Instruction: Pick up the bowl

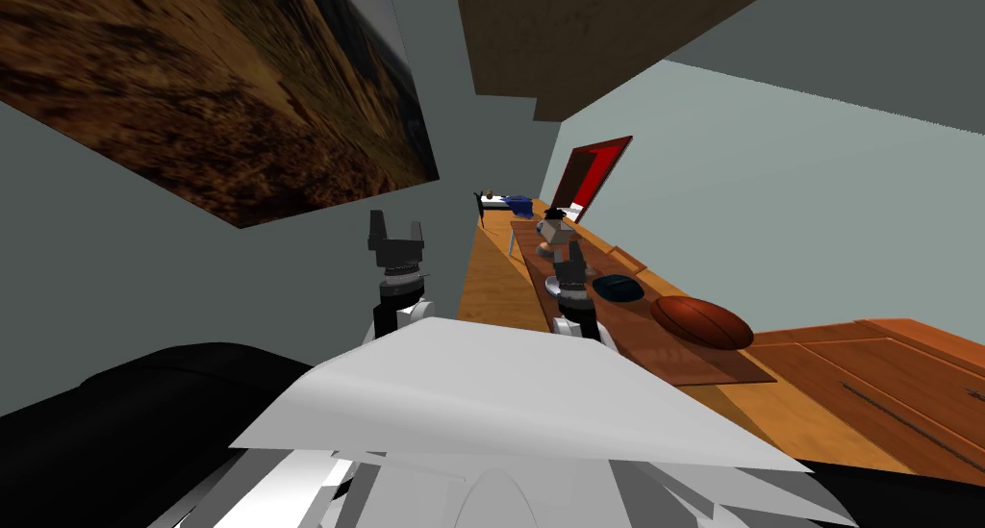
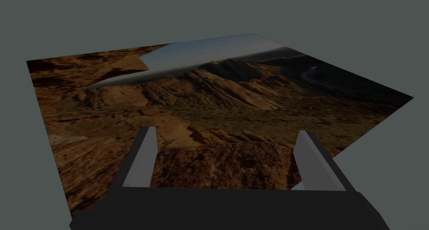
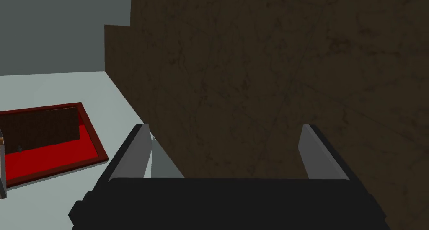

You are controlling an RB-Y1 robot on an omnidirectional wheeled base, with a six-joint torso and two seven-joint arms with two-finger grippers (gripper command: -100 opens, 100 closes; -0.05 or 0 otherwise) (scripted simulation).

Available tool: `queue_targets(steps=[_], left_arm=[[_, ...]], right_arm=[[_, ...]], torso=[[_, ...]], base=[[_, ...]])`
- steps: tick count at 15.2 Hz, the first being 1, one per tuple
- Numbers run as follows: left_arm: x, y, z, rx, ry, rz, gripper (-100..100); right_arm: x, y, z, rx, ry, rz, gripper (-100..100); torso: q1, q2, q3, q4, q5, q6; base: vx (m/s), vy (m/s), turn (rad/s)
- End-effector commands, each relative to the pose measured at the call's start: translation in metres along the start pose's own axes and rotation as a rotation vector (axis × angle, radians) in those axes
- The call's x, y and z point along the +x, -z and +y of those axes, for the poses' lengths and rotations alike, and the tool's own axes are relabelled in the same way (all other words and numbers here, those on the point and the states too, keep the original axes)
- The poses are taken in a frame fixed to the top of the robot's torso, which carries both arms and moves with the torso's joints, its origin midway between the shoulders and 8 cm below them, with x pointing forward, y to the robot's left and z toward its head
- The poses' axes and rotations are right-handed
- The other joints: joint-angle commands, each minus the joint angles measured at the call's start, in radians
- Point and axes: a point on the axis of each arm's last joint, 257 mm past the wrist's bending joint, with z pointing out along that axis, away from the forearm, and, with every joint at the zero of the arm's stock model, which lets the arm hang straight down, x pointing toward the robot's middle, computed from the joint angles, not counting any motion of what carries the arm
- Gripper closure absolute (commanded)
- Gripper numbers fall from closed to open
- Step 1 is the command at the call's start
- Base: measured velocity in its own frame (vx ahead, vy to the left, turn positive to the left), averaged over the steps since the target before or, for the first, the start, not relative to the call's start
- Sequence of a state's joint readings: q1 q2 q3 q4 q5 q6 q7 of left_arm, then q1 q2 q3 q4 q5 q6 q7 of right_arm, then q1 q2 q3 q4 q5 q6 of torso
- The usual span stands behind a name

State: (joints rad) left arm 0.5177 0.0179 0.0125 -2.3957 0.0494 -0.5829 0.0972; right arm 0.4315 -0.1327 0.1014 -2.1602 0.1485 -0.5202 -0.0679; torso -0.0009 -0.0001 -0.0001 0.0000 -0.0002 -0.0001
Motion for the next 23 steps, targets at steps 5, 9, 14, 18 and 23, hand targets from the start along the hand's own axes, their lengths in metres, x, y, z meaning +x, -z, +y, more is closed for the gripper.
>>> queue_targets(steps=[5,9,14,18,23], left_arm=[[0.000,0.000,0.000,0.000,0.000,0.000,0],[0.000,0.000,0.000,0.000,0.000,0.000,0],[0.000,0.000,0.000,0.000,0.000,0.000,0],[0.000,0.000,0.000,0.000,0.000,0.000,0],[0.000,0.000,0.000,0.000,0.000,0.000,0]], right_arm=[[0.045,-0.002,-0.021,0.002,0.057,0.195,-100],[0.074,0.000,-0.038,0.003,0.102,0.325,-100],[0.103,0.007,-0.059,0.006,0.160,0.465,-100],[0.128,0.016,-0.082,0.007,0.223,0.606,-100],[0.148,0.032,-0.111,0.017,0.306,0.756,-100]], torso=[[0.000,0.000,0.000,0.000,0.000,0.000],[0.000,0.000,0.000,0.000,0.000,0.000],[0.000,0.000,0.000,0.000,0.000,0.000],[0.000,0.000,0.000,0.000,0.000,0.000],[0.000,0.000,0.000,0.000,0.000,0.000]], base=[[-0.005,-0.009,-0.016],[-0.004,-0.010,-0.016],[-0.004,-0.009,-0.020],[-0.003,-0.008,-0.016],[-0.002,-0.005,-0.023]])
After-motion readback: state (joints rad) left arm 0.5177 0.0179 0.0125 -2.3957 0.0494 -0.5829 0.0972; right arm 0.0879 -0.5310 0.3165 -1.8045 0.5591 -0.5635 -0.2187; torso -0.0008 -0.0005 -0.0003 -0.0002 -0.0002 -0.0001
